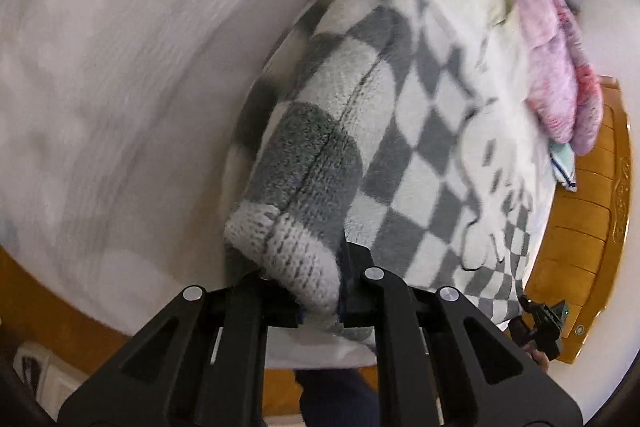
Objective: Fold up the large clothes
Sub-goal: 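Open the left gripper and press the folded cardigan flat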
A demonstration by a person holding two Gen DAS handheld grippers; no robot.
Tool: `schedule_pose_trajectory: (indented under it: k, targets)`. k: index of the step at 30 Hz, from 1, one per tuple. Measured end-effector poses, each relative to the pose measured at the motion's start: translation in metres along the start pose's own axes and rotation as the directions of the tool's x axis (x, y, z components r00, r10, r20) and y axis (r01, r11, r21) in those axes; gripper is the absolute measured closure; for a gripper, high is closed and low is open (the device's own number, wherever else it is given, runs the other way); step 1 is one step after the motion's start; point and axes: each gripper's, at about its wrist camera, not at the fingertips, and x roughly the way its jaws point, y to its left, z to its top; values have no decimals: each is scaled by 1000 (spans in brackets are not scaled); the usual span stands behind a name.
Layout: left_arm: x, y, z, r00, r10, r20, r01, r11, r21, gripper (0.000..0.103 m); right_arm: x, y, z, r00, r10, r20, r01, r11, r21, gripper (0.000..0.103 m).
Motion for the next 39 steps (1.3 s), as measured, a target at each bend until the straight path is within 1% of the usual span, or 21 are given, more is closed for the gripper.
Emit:
schedule_pose_trajectory:
  k: [2,4,6,8,9,10,13,14,15,17,19,20,22,25,27,28,29,32,34,35,39]
  targets:
    - [22,13,-2,1000,16,-18,-16,999,-37,92,21,-10,-2,999,-51,-18,50,999,-13,89]
    - [41,18,3,999,28,-16,-29,997,-68,90,45,-28,-4,998,-57,-39,58,998,32,88]
    - [54,19,10,998,48,-33,-50,995,-89,82,56,-30,-4,996,-83,-32,83,996,16,87]
    - [50,17,12,999,35,-38,-39,992,-120,77,55,-26,-3,995,-94,-44,95,995,18,84]
    - [46,17,11,999,31,-42,-36,992,-124,72,50,-22,-3,994,-93,-57,94,996,7,83]
    - [40,17,9,999,29,-44,-34,992,-124,61,46,-18,-2,994,-91,-65,91,996,-1,82]
    - [16,28,-5,999,6,-46,-10,994,-106,56,30,-3,-2,985,-140,-99,132,988,-84,80]
    - [9,31,-10,999,18,-37,-22,994,-108,48,24,3,-3,976,-189,-108,173,975,-142,79]
    - [4,31,-12,999,26,-23,-29,992,-119,46,20,9,-4,968,-226,-113,204,963,-175,75]
    - [-5,35,-19,999,30,14,-27,986,-163,46,14,14,-5,940,-326,-100,294,923,-249,68]
    - [-10,37,-28,997,35,62,-21,979,-204,46,6,21,-2,934,-350,-77,314,902,-297,68]
    - [-17,39,-35,993,55,108,-30,976,-216,46,1,23,-3,937,-344,-66,306,895,-325,69]
    - [-21,35,-37,984,62,169,-24,976,-217,46,2,48,-4,943,-333,-33,282,845,-455,90]
    - [-7,20,-33,983,85,162,-50,977,-208,45,30,74,-13,948,-309,-72,211,783,-585,95]
    - [6,17,-28,984,107,142,-78,978,-195,39,61,76,-19,932,-350,-92,218,745,-630,96]
    - [12,19,-24,986,112,125,-86,976,-200,39,81,71,-22,915,-392,-91,248,726,-641,96]
    - [17,25,-21,989,100,107,-76,974,-212,39,97,61,-24,905,-413,-101,263,729,-632,96]
    - [22,36,-21,996,52,75,-34,974,-223,38,111,46,-20,912,-396,-107,267,771,-579,99]
    - [19,40,-19,995,58,79,-41,978,-202,38,102,58,-20,891,-442,-104,312,761,-569,99]
    - [17,43,-18,995,53,79,-36,980,-196,34,94,66,-21,888,-449,-96,322,758,-567,97]
    - [17,52,-11,998,13,65,-2,986,-168,31,74,130,-39,939,-336,-66,233,768,-597,97]
